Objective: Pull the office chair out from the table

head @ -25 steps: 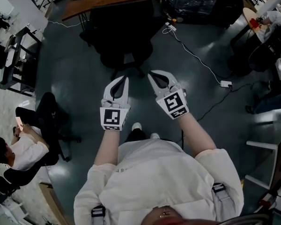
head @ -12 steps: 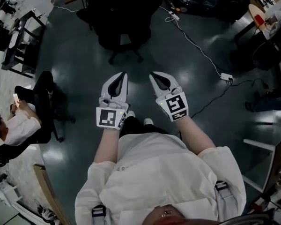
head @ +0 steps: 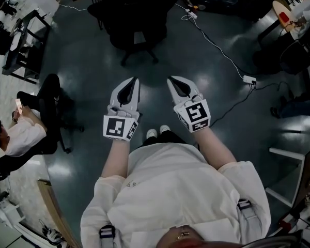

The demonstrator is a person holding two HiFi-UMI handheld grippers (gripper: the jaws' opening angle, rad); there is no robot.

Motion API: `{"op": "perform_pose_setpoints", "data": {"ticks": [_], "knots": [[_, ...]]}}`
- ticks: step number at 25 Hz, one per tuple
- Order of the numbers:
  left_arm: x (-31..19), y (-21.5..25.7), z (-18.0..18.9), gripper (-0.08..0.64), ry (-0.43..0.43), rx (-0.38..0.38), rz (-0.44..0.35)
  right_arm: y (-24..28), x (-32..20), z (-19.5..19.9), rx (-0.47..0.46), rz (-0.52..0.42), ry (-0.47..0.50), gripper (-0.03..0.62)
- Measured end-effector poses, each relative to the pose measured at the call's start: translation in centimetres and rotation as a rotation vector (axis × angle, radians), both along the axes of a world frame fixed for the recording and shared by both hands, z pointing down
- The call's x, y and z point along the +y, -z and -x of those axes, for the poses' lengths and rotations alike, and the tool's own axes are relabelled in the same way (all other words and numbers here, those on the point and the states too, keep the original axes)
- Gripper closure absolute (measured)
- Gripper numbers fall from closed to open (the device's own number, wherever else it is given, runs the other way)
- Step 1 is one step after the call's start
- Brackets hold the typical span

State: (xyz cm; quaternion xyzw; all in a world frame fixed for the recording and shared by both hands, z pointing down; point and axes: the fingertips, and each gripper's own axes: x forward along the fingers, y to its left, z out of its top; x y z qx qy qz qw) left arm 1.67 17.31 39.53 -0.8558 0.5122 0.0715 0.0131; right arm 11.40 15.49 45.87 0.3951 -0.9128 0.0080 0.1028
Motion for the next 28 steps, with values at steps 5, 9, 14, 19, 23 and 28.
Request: {"op": "perform_pose_setpoints", "data": {"ticks": [5,9,14,19,23,28], "knots": [[1.0,0.2,0.2,0.543,0.000,0.010,-0.008,0.2,1.5,1.0,-0.020,0.022,0.035,0.601],[1.5,0.6,0.1,0.543,-0.008,0.008,-0.016,1.0,1.9,1.3,-0.012,0.000,0.031,0.601],[1.4,0.9,0.4,0.543,0.002,0.012,-0.024,1.2,1.7,1.5,-0.003,-0.010,0.036,0.601],[0.9,-0.1,0.3,0.543,-0.010,-0.005,-0.005,1.2,1.2,1.4,-0.010,-0.013,0.035,0.601],[0.5,-0.2,0.3,0.543,-0.018,-0.016,-0.005,1.2,0.8,1.4,-0.019,-0.002,0.032,0.601],[-0.4,-0.2,0.4,0.543,-0.019,-0.026,0.004,0.9,0.1,1.2,-0.021,0.005,0.026,0.601]]}}
